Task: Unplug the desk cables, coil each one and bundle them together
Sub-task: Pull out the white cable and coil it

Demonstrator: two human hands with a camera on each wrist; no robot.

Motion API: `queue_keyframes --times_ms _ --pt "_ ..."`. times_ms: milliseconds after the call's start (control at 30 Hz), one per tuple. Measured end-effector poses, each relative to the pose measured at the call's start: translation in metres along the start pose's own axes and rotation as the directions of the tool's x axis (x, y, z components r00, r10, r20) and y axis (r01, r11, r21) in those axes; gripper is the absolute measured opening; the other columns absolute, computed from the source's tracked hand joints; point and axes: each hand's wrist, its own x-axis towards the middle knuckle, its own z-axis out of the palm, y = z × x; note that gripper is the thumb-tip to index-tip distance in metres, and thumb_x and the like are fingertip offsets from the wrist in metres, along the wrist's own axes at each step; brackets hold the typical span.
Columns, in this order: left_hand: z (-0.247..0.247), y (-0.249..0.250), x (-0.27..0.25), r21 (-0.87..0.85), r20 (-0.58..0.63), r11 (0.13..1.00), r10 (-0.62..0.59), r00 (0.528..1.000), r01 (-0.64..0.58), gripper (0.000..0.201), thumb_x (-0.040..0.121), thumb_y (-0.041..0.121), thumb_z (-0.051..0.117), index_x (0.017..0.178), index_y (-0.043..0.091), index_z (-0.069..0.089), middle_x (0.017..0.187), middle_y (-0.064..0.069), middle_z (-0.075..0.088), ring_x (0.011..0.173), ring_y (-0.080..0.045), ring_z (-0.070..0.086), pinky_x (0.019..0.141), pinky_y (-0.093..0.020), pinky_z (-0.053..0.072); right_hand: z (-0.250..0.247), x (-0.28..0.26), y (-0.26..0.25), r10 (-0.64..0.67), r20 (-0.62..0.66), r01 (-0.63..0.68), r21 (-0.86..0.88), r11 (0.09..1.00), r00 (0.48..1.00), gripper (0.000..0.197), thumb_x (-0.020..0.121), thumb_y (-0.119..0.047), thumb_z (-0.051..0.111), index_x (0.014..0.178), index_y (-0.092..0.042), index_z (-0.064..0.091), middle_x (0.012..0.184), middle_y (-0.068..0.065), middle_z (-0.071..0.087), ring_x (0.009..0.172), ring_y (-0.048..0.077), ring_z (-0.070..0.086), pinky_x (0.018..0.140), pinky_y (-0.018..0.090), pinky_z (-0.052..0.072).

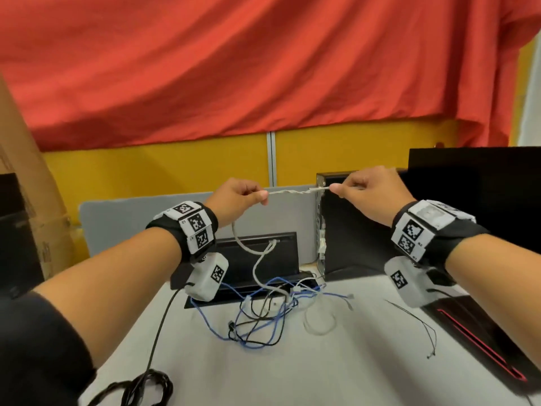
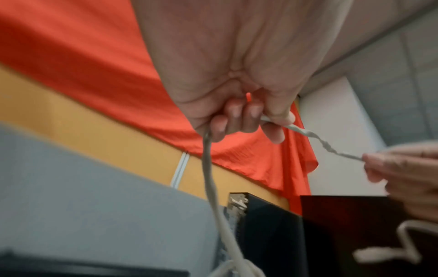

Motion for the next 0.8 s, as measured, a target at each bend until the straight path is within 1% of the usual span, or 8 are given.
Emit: queue_keyframes --times_ms 100,233,333,467,600,700,767,800 --pt "-0.009 0.002 0.010 0.099 -0.014 0.995 0.016 1.000 -0.015 0.026 0.096 0.035 0.055 0.075 0.028 0.067 0.045 0.013 0.031 0.039 -0.003 0.026 0.044 -0.020 0.023 0.002 0.014 -0.001 -0.058 -0.046 0.051 -0.136 0.989 0.997 0.039 0.086 -0.049 0.063 0.059 -0.020 0.065 0.048 -0.003 0.055 0.047 0.014 0.049 0.046 0.025 0.038" --pt "-0.011 0.001 0.018 0.086 -0.036 0.996 0.006 0.999 -0.002 0.026 0.097 0.033 0.055 0.074 0.027 0.067 0.049 0.010 0.034 0.042 -0.007 0.029 0.045 -0.021 0.026 0.012 0.020 0.006 -0.055 -0.151 0.021 -0.216 0.976 0.987 0.042 0.089 -0.046 0.060 0.056 -0.020 0.057 0.050 -0.001 0.052 0.052 0.016 0.051 0.045 0.026 0.035" --pt "-0.014 -0.012 0.016 0.073 -0.052 0.997 -0.022 0.998 0.026 0.027 0.098 0.032 0.052 0.074 0.027 0.064 0.054 0.005 0.039 0.052 -0.016 0.036 0.053 -0.028 0.033 0.010 0.017 0.021 0.097 -0.252 -0.156 -0.226 0.962 0.963 0.045 0.091 -0.046 0.056 0.059 -0.014 0.057 0.055 0.004 0.054 0.059 0.025 0.055 0.050 0.028 0.038" --pt "-0.017 -0.040 0.013 0.013 -0.104 0.996 -0.084 0.991 0.086 0.029 0.099 0.027 0.050 0.073 0.026 0.063 0.056 0.005 0.038 0.051 -0.014 0.034 0.055 -0.030 0.034 0.001 0.010 0.038 0.307 -0.318 -0.357 -0.112 0.928 0.897 0.042 0.094 -0.042 0.053 0.067 -0.011 0.063 0.065 0.009 0.061 0.073 0.031 0.059 0.062 0.033 0.047" --pt "-0.010 -0.045 0.017 -0.102 -0.212 0.990 -0.121 0.970 0.101 0.033 0.100 0.025 0.048 0.070 0.029 0.060 0.055 0.005 0.034 0.048 -0.013 0.033 0.051 -0.029 0.039 0.024 -0.001 0.033 0.450 -0.098 -0.449 0.040 0.893 0.887 0.029 0.096 -0.027 0.051 0.083 -0.009 0.069 0.071 0.010 0.060 0.064 0.028 0.057 0.060 0.035 0.050" --pt "-0.003 -0.034 0.022 -0.163 -0.230 0.983 -0.117 0.966 0.081 0.037 0.100 0.025 0.048 0.067 0.034 0.062 0.056 0.004 0.033 0.048 -0.012 0.034 0.048 -0.028 0.041 0.038 -0.007 0.017 0.571 0.211 -0.598 0.095 0.796 0.793 0.017 0.094 -0.010 0.049 0.098 -0.004 0.064 0.074 0.014 0.062 0.056 0.027 0.059 0.056 0.037 0.056" --pt "0.003 -0.026 0.022 -0.154 -0.200 0.987 -0.083 0.976 0.052 0.032 0.100 0.024 0.048 0.071 0.031 0.062 0.056 0.005 0.034 0.049 -0.012 0.033 0.050 -0.028 0.037 0.041 -0.005 0.007 0.516 0.299 -0.512 -0.098 0.853 0.803 0.025 0.093 -0.006 0.049 0.116 -0.002 0.059 0.098 0.018 0.066 0.083 0.031 0.066 0.076 0.042 0.058" --pt "0.007 -0.021 0.022 -0.146 -0.178 0.989 -0.060 0.982 0.034 0.029 0.100 0.024 0.049 0.074 0.028 0.061 0.055 0.005 0.033 0.048 -0.012 0.032 0.051 -0.028 0.035 0.042 -0.003 0.000 0.463 0.277 -0.423 -0.194 0.885 0.842 0.033 0.092 -0.007 0.049 0.123 -0.001 0.054 0.112 0.019 0.063 0.099 0.033 0.063 0.086 0.042 0.054"
